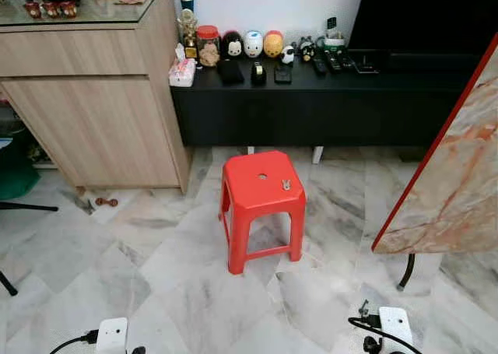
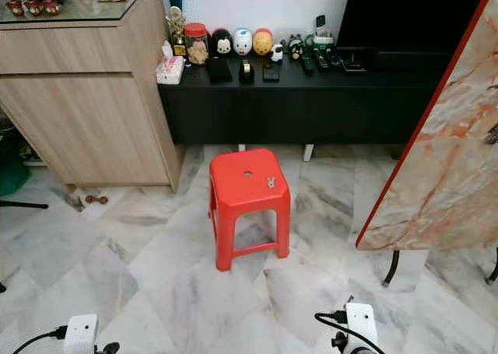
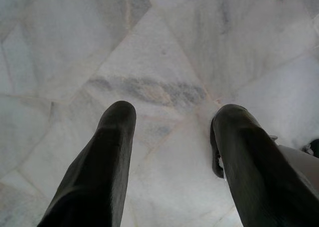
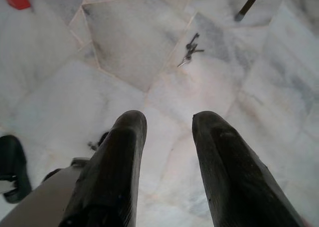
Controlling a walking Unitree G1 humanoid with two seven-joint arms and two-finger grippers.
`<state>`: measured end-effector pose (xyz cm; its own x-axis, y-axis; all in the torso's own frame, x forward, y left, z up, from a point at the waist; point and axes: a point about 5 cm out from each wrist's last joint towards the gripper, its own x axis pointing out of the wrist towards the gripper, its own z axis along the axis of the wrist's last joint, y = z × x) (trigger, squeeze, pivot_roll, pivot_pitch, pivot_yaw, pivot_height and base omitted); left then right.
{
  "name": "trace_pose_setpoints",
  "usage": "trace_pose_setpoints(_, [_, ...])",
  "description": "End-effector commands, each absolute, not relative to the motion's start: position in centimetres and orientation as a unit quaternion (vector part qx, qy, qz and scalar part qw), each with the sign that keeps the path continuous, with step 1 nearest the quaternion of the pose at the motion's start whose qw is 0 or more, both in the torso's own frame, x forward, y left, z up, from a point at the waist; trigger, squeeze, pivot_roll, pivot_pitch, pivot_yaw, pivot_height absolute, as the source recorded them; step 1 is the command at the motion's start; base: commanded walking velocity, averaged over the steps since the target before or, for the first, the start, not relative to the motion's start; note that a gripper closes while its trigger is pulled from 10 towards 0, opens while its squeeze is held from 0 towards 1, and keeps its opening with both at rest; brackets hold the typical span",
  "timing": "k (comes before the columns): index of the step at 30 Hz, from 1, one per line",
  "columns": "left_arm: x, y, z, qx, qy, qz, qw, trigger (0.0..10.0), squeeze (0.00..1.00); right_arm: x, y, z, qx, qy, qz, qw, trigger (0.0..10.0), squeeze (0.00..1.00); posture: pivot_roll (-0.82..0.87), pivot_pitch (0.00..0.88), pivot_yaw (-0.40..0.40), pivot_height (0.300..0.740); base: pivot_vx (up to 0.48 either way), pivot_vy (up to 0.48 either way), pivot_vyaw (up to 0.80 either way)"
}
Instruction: Hang keys on a hook
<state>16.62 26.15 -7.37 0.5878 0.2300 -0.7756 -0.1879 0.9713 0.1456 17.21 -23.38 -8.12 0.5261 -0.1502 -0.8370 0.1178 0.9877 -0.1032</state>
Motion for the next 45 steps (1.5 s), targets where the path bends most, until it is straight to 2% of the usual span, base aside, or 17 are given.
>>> trace_pose_setpoints(1, [16.28,26.33,-7.47,0.029,0.445,0.116,0.888,10.0,0.0,17.62,-23.67,-7.85,-0.028,0.474,-0.076,0.877,10.0,0.0,0.05,0.012,-0.051,0.74,0.24,0.0,0.8])
trace_pose_setpoints(16, [16.07,26.41,-7.52,0.026,0.448,0.109,0.887,10.0,0.0,17.41,-23.61,-7.96,-0.031,0.481,-0.065,0.874,10.0,0.0,0.04,0.011,-0.045,0.74,0.305,0.0,0.11])
trace_pose_setpoints(22, [16.07,26.39,-7.53,0.026,0.448,0.104,0.887,10.0,0.0,17.47,-23.67,-7.9,-0.032,0.474,-0.07,0.877,10.0,0.0,0.04,0.01,-0.045,0.74,0.351,0.0,0.75])
trace_pose_setpoints(37, [16.04,26.39,-7.54,0.025,0.45,0.1,0.887,10.0,0.0,17.48,-23.65,-7.89,-0.035,0.474,-0.064,0.878,10.0,0.0,0.03,0.002,-0.045,0.74,0.352,0.0,0.0])
trace_pose_setpoints(45, [16.11,26.26,-7.56,0.025,0.45,0.097,0.887,10.0,0.0,17.56,-23.66,-7.85,-0.039,0.472,-0.06,0.878,10.0,0.0,0.03,0.0,-0.044,0.74,0.352,0.0,0.65])
